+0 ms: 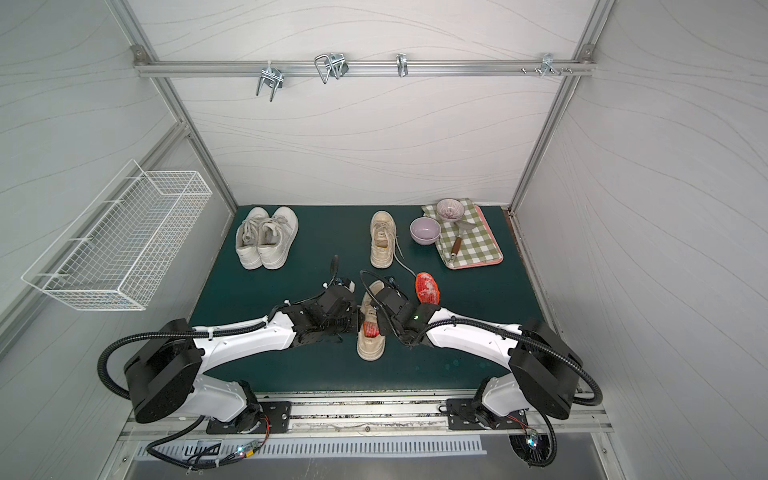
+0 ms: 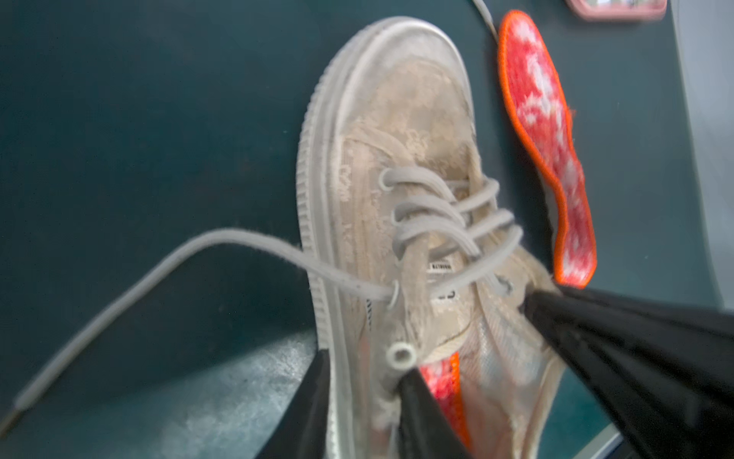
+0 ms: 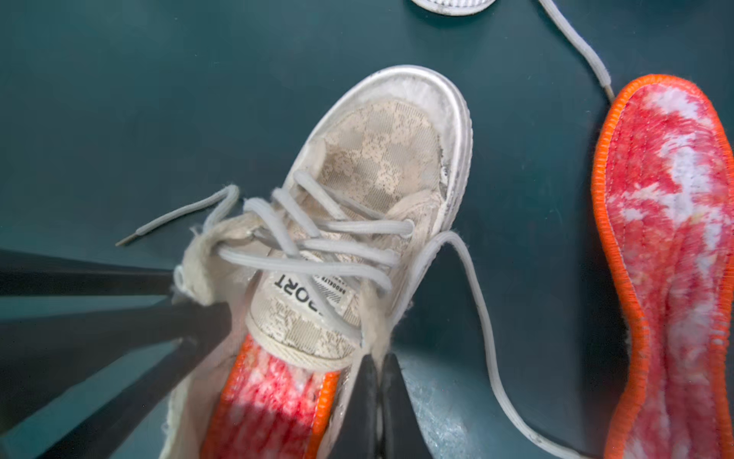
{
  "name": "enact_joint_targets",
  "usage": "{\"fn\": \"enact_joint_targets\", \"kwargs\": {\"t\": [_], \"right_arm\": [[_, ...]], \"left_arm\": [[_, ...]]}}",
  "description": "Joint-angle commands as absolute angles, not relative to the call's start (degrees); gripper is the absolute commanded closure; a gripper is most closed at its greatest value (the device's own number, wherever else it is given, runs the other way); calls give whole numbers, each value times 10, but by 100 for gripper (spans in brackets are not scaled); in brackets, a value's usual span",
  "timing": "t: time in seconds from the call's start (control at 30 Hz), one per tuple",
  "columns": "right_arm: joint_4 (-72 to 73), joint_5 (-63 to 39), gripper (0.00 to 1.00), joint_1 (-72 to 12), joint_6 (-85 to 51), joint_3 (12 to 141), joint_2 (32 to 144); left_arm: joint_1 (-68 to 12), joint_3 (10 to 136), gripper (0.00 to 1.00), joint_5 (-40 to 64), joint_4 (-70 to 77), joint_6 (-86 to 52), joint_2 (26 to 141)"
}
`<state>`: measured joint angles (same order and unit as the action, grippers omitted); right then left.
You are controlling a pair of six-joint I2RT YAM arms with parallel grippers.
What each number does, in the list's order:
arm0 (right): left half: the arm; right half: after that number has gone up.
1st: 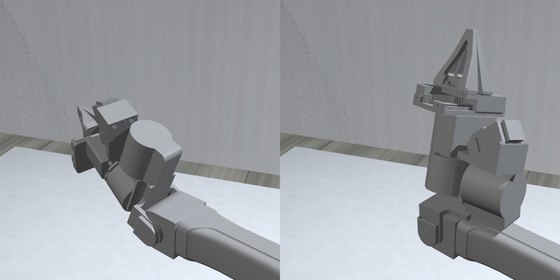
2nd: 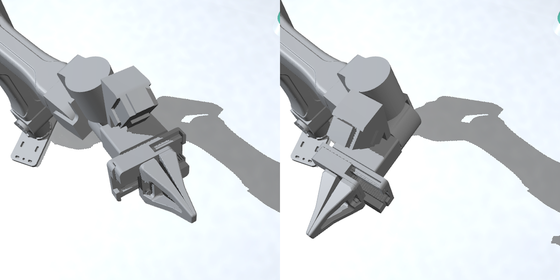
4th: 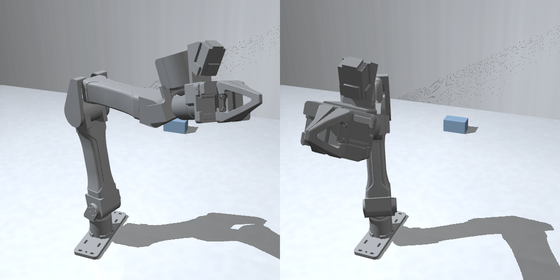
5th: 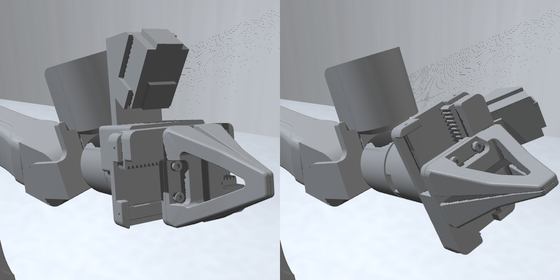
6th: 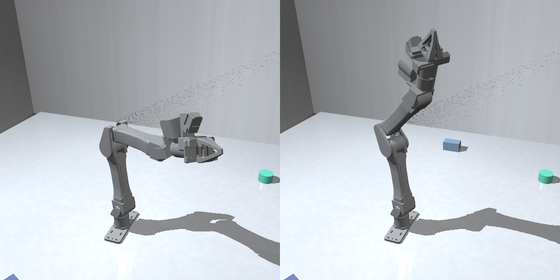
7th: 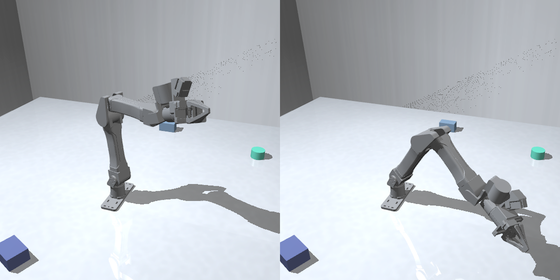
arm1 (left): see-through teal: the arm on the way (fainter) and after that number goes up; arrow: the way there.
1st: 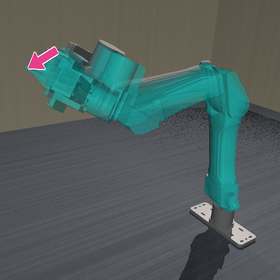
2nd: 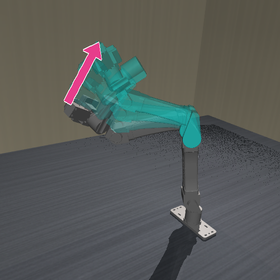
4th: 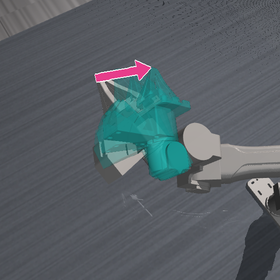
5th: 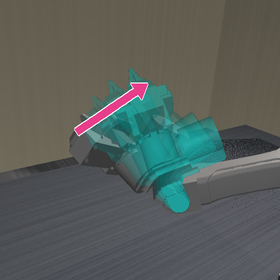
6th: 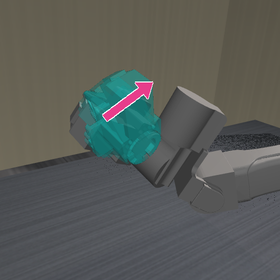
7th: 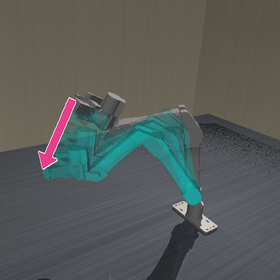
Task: Remove the insole from the shoe
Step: Adjust the shoe at the center of the board.
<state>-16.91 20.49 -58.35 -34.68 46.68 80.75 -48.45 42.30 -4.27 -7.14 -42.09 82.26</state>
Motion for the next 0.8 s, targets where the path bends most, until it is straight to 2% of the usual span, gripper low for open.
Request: {"fn": "enact_joint_targets", "kwargs": {"t": [0.0, 0.07, 0.23, 0.43, 0.47, 0.57, 0.63, 0.7, 0.77], "right_arm": [[-245, 212, 100, -563, -369, 472, 811], [-261, 204, 100, -537, -387, 460, 800], [-268, 201, 100, -526, -382, 452, 798], [-209, 170, 100, -578, -325, 466, 804], [-202, 158, 97, -579, -319, 467, 806], [-186, 128, 74, -586, -307, 468, 815], [-182, 119, 55, -596, -297, 469, 822], [-187, 118, 44, -605, -293, 473, 830], [-192, 113, 38, -606, -294, 475, 839]], "left_arm": [[-479, 433, 90, -107, -80, -430, 800], [-478, 415, 100, -118, -78, -436, 783], [-482, 396, 100, -105, -54, -446, 760], [-508, 403, 100, -58, 4, -449, 785], [-512, 404, 100, -55, 8, -451, 790], [-520, 403, 100, -45, 20, -457, 798], [-521, 402, 100, -42, 23, -460, 801], [-522, 401, 100, -40, 23, -461, 802], [-522, 399, 100, -40, 24, -461, 800]]}}
